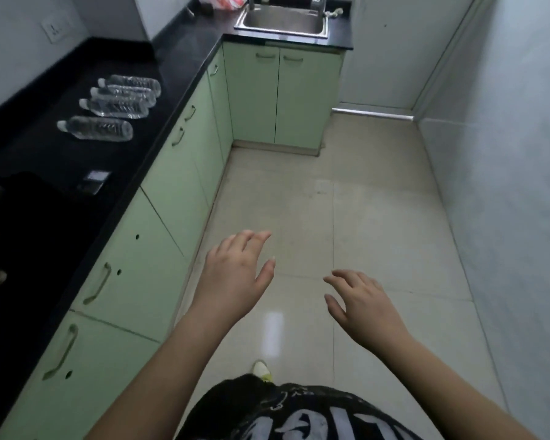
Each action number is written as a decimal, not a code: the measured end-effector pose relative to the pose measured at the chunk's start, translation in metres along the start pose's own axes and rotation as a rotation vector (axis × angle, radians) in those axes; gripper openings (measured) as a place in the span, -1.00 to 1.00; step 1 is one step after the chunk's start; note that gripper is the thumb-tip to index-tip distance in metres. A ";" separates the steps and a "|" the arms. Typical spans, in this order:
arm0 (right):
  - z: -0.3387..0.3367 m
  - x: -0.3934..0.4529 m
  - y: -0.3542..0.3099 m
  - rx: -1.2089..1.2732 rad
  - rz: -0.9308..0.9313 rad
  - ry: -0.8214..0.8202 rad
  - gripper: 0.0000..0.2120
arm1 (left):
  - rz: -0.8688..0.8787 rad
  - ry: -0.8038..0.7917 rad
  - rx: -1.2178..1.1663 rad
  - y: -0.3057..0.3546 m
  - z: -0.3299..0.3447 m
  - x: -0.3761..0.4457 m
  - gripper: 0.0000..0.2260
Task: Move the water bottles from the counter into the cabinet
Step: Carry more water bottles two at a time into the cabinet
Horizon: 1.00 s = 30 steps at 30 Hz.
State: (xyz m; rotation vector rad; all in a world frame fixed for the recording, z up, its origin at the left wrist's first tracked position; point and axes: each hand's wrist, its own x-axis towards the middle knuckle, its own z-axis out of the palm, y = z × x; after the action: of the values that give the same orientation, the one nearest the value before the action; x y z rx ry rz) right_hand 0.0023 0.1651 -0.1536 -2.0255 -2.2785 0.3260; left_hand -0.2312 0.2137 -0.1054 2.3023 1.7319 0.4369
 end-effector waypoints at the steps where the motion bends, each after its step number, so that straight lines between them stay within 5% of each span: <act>1: -0.001 0.019 -0.002 0.006 0.005 0.001 -0.63 | 0.014 -0.003 0.014 -0.008 -0.002 0.018 -0.59; 19: -0.030 0.339 0.053 0.045 -0.021 0.007 -0.58 | -0.054 0.021 0.090 -0.096 0.009 0.300 -0.68; 30: -0.090 0.579 0.088 0.139 -0.229 0.064 -0.68 | -0.330 0.049 0.134 -0.159 0.004 0.438 -0.66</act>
State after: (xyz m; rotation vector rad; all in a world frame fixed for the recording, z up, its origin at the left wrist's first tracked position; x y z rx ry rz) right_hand 0.0326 0.7559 -0.1330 -1.6668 -2.3459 0.3844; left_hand -0.2589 0.6786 -0.1216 2.0447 2.1744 0.3246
